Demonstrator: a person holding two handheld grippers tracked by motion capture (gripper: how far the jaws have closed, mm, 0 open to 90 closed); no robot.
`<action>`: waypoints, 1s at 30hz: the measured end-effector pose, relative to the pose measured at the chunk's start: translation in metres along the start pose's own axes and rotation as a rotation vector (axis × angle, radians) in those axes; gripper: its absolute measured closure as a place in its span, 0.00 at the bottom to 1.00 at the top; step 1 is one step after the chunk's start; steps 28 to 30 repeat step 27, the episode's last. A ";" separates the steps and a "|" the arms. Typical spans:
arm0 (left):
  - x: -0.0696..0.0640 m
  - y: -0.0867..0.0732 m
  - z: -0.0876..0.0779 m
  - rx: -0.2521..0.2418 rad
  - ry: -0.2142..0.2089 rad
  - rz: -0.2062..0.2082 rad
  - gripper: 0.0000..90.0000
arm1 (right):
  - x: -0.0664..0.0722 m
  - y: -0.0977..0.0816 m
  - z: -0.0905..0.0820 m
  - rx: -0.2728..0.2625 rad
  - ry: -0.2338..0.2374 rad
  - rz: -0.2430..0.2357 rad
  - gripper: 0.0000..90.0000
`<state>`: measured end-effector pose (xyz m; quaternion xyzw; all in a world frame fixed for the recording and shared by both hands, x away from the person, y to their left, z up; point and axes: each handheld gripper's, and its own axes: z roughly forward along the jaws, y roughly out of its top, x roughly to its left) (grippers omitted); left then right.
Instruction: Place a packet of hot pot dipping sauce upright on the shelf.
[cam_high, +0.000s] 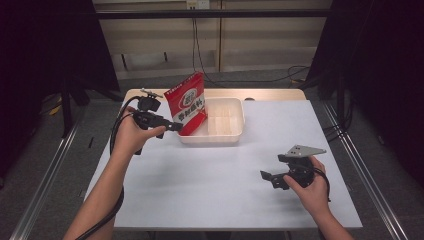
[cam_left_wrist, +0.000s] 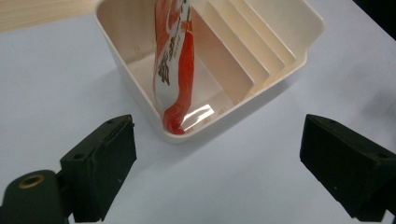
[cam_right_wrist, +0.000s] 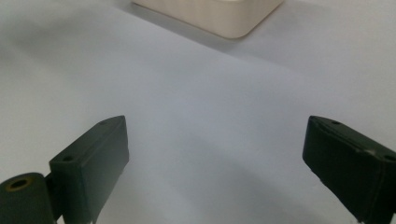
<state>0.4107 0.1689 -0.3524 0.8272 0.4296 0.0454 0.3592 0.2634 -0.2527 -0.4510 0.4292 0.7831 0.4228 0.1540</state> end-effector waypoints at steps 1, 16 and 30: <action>0.000 -0.002 0.000 -0.003 0.001 -0.002 0.12 | 0.000 0.000 0.000 -0.001 0.000 -0.001 0.08; 0.000 -0.030 0.012 -0.007 -0.026 -0.023 0.09 | 0.001 0.000 0.000 -0.001 -0.004 0.001 0.08; 0.004 -0.047 0.019 0.000 -0.045 -0.035 0.08 | 0.001 0.000 0.000 -0.003 -0.006 0.000 0.08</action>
